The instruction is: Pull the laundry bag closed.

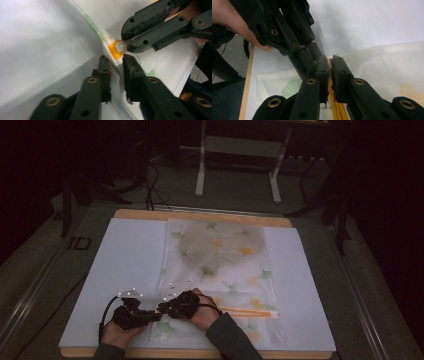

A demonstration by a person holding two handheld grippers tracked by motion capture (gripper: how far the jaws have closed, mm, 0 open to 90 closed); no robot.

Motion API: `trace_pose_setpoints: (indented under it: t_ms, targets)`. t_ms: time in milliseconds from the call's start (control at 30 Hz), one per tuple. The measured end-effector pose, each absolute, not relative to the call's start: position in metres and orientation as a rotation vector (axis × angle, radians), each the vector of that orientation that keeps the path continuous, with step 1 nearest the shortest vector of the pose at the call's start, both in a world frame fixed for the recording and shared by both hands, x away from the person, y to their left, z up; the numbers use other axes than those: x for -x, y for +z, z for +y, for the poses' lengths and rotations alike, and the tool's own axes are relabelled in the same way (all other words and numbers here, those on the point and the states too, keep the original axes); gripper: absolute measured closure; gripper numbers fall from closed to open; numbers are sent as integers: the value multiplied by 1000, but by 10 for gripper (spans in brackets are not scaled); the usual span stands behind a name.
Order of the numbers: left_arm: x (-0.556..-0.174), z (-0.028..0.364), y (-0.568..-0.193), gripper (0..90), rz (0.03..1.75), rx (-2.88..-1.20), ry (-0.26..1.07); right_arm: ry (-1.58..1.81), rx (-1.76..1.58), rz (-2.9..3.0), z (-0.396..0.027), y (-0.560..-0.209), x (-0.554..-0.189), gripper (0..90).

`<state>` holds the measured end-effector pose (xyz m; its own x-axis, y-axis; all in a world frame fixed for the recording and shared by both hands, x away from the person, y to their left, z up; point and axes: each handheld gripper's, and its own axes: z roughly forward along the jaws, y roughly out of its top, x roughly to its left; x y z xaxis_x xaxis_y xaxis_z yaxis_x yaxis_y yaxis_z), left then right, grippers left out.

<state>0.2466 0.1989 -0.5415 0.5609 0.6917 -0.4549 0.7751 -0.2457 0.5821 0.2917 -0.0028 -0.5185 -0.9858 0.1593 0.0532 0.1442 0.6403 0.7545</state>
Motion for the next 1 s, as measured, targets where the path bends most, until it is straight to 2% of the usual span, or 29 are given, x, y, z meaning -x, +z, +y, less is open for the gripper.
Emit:
trace_pose_setpoints:
  t_ms: [233,1000]
  targets:
    - [-246,199,-542,860,1171,-1989,-131,1291,-266,2837,-5,-522,-294,846]
    - [-246,200,-540,868,1159,-1988,-136,1265,-264,2857,-10,-528,-295,848]
